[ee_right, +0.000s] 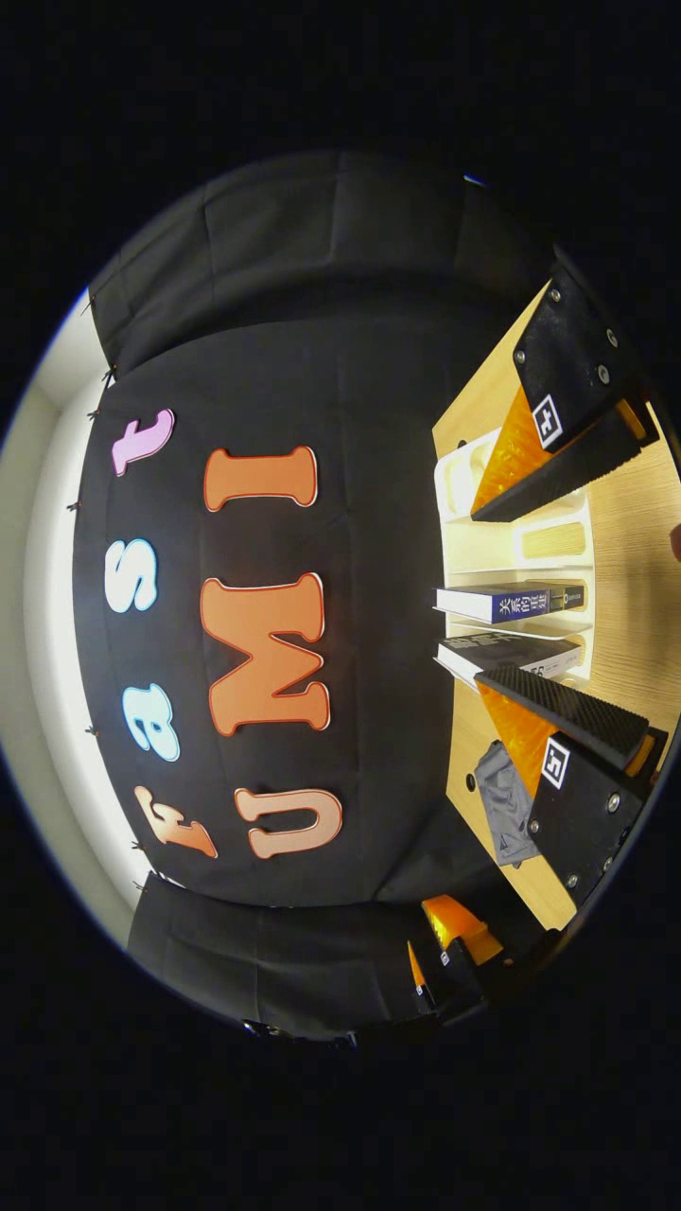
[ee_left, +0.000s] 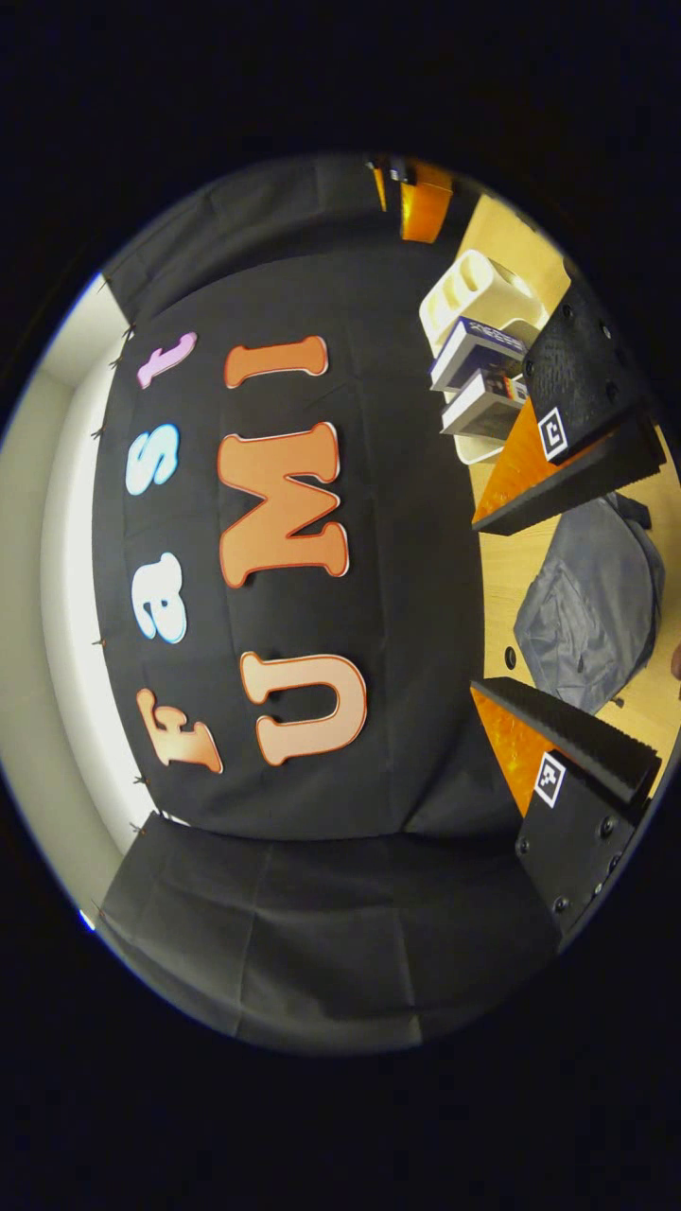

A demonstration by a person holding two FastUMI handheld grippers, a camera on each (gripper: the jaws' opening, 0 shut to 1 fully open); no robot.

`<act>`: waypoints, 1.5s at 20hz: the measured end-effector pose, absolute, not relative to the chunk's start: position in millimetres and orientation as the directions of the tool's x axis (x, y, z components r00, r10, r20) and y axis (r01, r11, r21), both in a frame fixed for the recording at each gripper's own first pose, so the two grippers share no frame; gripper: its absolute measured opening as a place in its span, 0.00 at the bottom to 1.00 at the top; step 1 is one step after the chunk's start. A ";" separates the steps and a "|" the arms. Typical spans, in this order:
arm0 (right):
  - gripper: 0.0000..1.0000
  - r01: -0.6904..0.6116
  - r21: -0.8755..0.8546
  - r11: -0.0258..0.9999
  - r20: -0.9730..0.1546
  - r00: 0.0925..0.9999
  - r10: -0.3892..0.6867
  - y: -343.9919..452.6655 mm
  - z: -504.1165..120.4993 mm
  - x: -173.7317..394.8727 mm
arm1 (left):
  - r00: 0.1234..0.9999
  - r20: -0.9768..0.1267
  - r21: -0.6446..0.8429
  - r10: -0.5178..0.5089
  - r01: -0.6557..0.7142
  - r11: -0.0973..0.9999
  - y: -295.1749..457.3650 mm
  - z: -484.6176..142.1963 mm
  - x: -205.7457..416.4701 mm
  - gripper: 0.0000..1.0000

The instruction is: Open the schoolbag, grab two books from the bookshelf and put them into the schoolbag.

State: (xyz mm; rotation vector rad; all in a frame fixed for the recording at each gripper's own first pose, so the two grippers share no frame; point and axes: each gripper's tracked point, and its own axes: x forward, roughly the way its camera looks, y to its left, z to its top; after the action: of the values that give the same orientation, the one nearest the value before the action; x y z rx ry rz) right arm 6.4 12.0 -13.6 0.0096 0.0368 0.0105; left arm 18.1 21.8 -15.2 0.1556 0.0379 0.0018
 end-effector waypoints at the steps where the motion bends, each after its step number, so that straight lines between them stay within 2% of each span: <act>1: 0.95 -0.009 0.012 1.000 -0.041 0.999 0.010 11.0 -15.4 6.8 | 0.998 -0.062 0.170 -0.002 0.013 0.985 20.4 -23.9 18.7 0.96; 4: 0.95 -0.001 0.014 1.000 -0.055 0.998 0.002 7.1 -21.4 7.3 | 0.991 -0.136 0.254 -0.010 0.045 0.966 18.7 -57.8 22.4 0.97; 7: 0.95 0.016 0.020 1.000 -0.075 0.997 -0.014 -1.1 -28.9 7.0 | 0.978 -0.210 0.405 -0.014 0.100 0.909 15.7 -98.8 25.6 0.97; 8: 0.95 0.022 0.024 0.999 -0.082 0.996 -0.020 -3.7 -31.6 6.9 | 0.972 -0.234 0.431 -0.020 0.122 0.894 11.9 -111.2 25.7 1.00; 11: 0.95 0.044 0.027 0.999 -0.098 0.994 -0.041 -14.2 -38.9 6.6 | 0.967 -0.253 0.509 -0.028 0.158 0.846 4.8 -134.1 26.1 0.97; 14: 0.95 0.067 0.019 0.998 -0.112 0.992 -0.065 -25.0 -45.0 3.3 | 0.947 -0.319 0.534 -0.043 0.217 0.817 -7.0 -168.2 24.0 0.97; 21: 0.95 0.106 -0.002 0.994 -0.136 0.985 -0.105 -43.9 -53.5 -3.4 | 0.906 -0.416 0.658 -0.078 0.360 0.661 -30.8 -229.8 20.6 0.97; 30: 0.95 0.142 -0.021 0.990 -0.168 0.975 -0.143 -59.3 -65.3 -7.6 | 0.866 -0.499 0.675 -0.031 0.411 0.613 -27.0 -272.2 52.1 0.97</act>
State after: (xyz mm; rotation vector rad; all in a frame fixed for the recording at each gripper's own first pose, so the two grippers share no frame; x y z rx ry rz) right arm -7.6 -59.3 -65.3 -0.0086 0.1702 -0.1439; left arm 52.1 -27.0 -272.2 0.8815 0.4714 -0.2662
